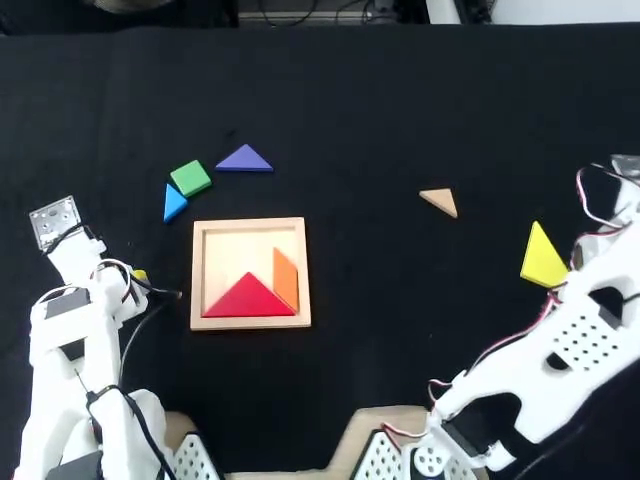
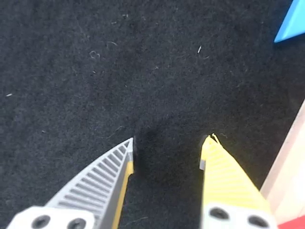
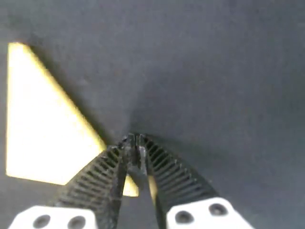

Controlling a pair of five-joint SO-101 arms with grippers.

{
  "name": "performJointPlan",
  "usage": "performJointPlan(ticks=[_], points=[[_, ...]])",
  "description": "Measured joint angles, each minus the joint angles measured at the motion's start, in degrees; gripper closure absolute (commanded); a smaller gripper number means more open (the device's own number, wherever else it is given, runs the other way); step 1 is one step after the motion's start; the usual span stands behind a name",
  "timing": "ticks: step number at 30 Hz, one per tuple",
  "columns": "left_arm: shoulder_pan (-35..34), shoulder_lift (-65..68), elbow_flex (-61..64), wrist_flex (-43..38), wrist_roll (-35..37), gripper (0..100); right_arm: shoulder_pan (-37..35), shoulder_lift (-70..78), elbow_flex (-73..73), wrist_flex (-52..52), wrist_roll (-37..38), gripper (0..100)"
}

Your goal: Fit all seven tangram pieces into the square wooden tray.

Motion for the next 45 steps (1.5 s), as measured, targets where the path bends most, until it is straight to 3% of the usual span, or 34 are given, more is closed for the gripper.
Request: performJointPlan(ticks=[10, 17, 27, 32, 35, 45], points=[[0.0, 0.0, 0.0, 0.0, 0.0, 77, -10.37, -3.25, 7.47, 11.43, -0.35, 98.7], [0.0, 0.0, 0.0, 0.0, 0.0, 77, -15.65, -13.27, 23.82, 1.41, -2.02, 98.7], [0.0, 0.0, 0.0, 0.0, 0.0, 77, -34.9, -40.88, 49.05, -8.44, -9.23, 98.7], [0.0, 0.0, 0.0, 0.0, 0.0, 77, -34.99, -53.71, 53.71, -8.44, -12.75, 98.7], [0.0, 0.0, 0.0, 0.0, 0.0, 77, -31.38, -54.86, 53.89, -8.44, -13.1, 98.7], [0.0, 0.0, 0.0, 0.0, 0.0, 77, -23.74, -32.79, 43.87, -12.31, -13.71, 98.7]])
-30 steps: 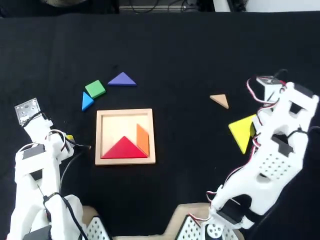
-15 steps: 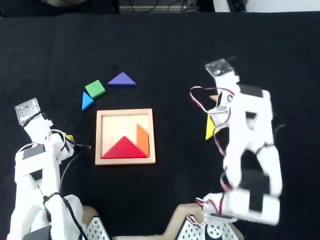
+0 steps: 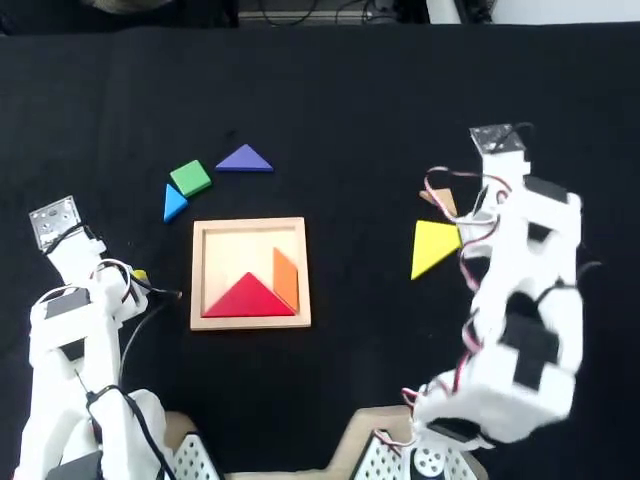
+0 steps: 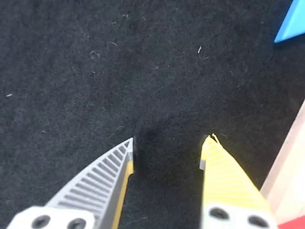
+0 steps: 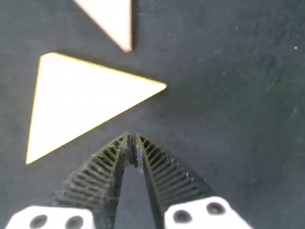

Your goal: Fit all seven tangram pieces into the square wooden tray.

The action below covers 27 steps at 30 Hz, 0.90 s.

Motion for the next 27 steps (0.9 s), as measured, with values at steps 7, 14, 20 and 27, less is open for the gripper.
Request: performJointPlan(ticks=[7, 14, 20, 27], points=[[0.0, 0.0, 0.0, 0.0, 0.0, 77, 0.7, 17.23, -16.18, 1.49, -0.09, 98.7], [0.0, 0.0, 0.0, 0.0, 0.0, 77, -6.95, 22.33, -26.02, 5.98, 0.0, 98.7], [0.0, 0.0, 0.0, 0.0, 0.0, 77, -16.97, 22.42, -26.64, 6.33, 0.0, 98.7], [0.0, 0.0, 0.0, 0.0, 0.0, 77, -22.59, 22.33, -28.92, 11.6, -0.26, 98.8]])
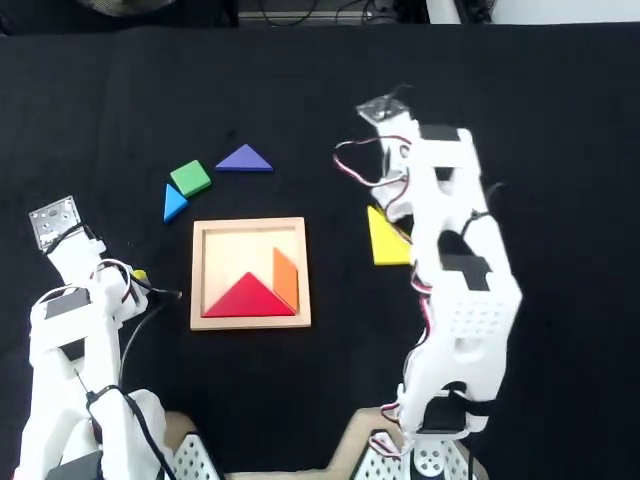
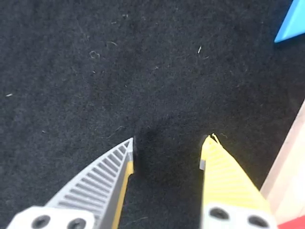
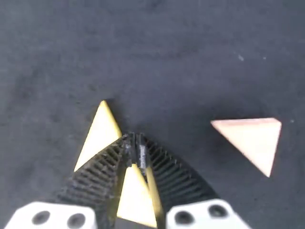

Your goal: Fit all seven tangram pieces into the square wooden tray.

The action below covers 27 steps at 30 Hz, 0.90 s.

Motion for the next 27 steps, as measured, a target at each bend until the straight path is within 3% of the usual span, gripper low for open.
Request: performJointPlan(ticks=[8, 12, 16, 18, 27], points=[[0.0, 0.0, 0.0, 0.0, 0.0, 77, -0.26, -16.88, 4.66, 12.75, -1.67, 98.7], [0.0, 0.0, 0.0, 0.0, 0.0, 77, -4.13, -32.09, 22.24, 6.15, 1.23, 97.3], [0.0, 0.0, 0.0, 0.0, 0.0, 77, -4.75, -44.22, 39.74, -3.43, 2.29, 81.4], [0.0, 0.0, 0.0, 0.0, 0.0, 77, -4.66, -45.36, 43.08, -4.92, 2.2, 76.6], [0.0, 0.0, 0.0, 0.0, 0.0, 77, -6.86, -37.71, 43.52, -6.86, 3.78, 76.1]])
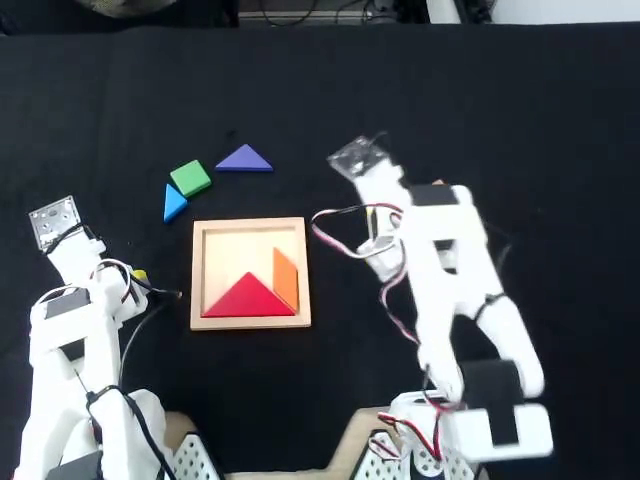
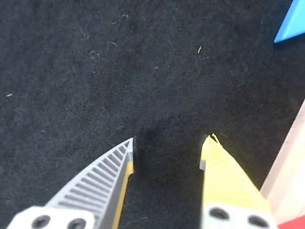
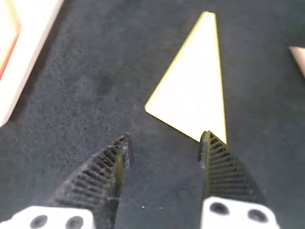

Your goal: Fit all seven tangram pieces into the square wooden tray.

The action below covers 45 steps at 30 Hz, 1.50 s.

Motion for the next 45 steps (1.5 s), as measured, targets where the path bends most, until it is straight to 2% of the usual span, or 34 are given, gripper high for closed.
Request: performJointPlan(ticks=[9, 16, 25, 45], points=[[0.0, 0.0, 0.0, 0.0, 0.0, 77, 0.0, 11.34, -6.07, -0.26, 1.41, 76.1], [0.0, 0.0, 0.0, 0.0, 0.0, 77, 0.0, 11.96, -10.73, 0.97, 1.49, 76.1], [0.0, 0.0, 0.0, 0.0, 0.0, 77, 0.0, 15.38, -14.68, 0.97, 9.58, 76.1], [0.0, 0.0, 0.0, 0.0, 0.0, 77, 0.09, 21.89, -18.2, 0.88, 15.74, 76.1]])
